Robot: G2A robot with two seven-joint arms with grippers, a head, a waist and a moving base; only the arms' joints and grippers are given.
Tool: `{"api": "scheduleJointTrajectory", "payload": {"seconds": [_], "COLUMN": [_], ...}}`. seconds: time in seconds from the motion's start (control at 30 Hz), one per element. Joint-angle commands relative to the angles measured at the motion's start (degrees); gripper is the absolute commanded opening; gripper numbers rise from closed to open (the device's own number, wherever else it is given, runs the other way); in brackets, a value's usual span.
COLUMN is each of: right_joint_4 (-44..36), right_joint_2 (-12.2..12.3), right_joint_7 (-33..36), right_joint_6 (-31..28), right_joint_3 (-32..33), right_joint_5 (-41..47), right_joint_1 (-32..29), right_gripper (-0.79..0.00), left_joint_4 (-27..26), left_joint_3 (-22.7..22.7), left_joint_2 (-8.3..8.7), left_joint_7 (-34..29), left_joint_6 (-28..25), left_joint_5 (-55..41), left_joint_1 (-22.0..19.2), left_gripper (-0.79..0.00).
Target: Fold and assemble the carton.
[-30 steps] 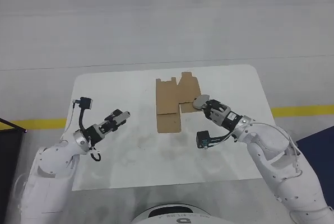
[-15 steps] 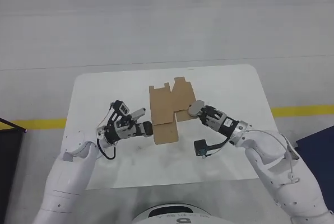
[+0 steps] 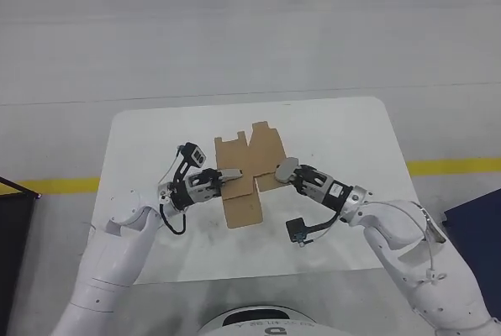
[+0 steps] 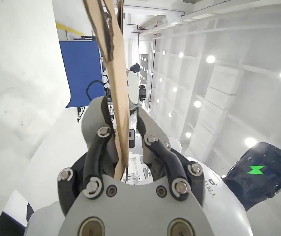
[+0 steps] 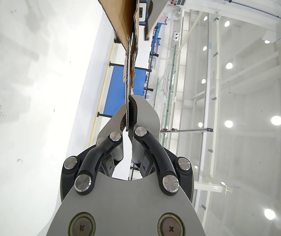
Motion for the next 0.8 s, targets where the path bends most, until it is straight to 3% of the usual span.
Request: {"api": "scheduleJointTrajectory", "payload": {"seconds": [0.0, 0.07, 0.1, 0.13, 0.37, 0.47, 0.6, 0.67, 0.7, 0.73, 0.77], "right_joint_4": [-0.09, -0.11, -0.09, -0.05, 0.64, 1.83, 7.35, 12.97, 13.79, 13.79, 13.79], "right_joint_2": [0.02, 0.02, 0.02, 0.01, -0.07, -0.28, -0.84, -1.27, -1.23, -1.23, -1.23], "right_joint_7": [-0.07, 0.04, 0.20, 0.27, 0.29, -0.22, -4.06, -8.38, -10.24, -10.24, -10.24], "right_joint_6": [-0.11, 0.03, 0.15, 0.21, 1.43, 3.32, 2.44, -3.90, -3.46, -3.46, -3.46], "right_joint_3": [-0.13, -0.19, -0.29, -0.38, -0.58, 1.26, 4.48, 4.11, 4.22, 4.22, 4.22], "right_joint_5": [-0.03, -0.14, -0.17, -0.20, 1.15, 8.82, 30.45, 44.95, 43.68, 43.68, 43.68], "right_joint_1": [0.04, 0.09, 0.08, 0.08, 0.45, 0.08, -0.68, 0.71, 2.79, 2.79, 2.79], "right_gripper": [-0.785, -0.785, -0.446, 0.000, 0.000, 0.000, 0.000, 0.000, -0.477, 0.000, 0.000], "left_joint_4": [-0.15, -0.32, -0.45, -0.59, -0.73, -0.19, 1.61, 2.82, 3.44, 3.88, 4.21], "left_joint_3": [0.18, 0.19, 0.11, 0.03, -1.14, -1.97, -3.19, -3.62, -3.77, -3.84, -3.86], "left_joint_2": [0.00, -0.03, -0.04, -0.03, 0.18, 0.27, 0.42, 0.41, 0.39, 0.37, 0.34], "left_joint_7": [0.68, 1.21, 1.60, 1.78, 3.41, 4.03, 4.78, 5.26, 5.58, 5.85, 6.06], "left_joint_6": [-0.09, -0.51, -0.88, -1.27, -5.33, -7.18, -10.45, -11.95, -12.43, -12.86, -13.28], "left_joint_5": [-0.06, -0.63, -0.95, -1.03, 0.55, 0.71, 1.81, 1.33, 1.08, 0.87, 0.67], "left_joint_1": [0.04, 0.13, 0.19, 0.22, 0.92, 1.10, 0.93, 0.76, 0.61, 0.40, 0.23], "left_gripper": [-0.785, -0.785, -0.785, -0.785, -0.785, -0.785, -0.785, -0.785, -0.785, -0.785, -0.785]}}
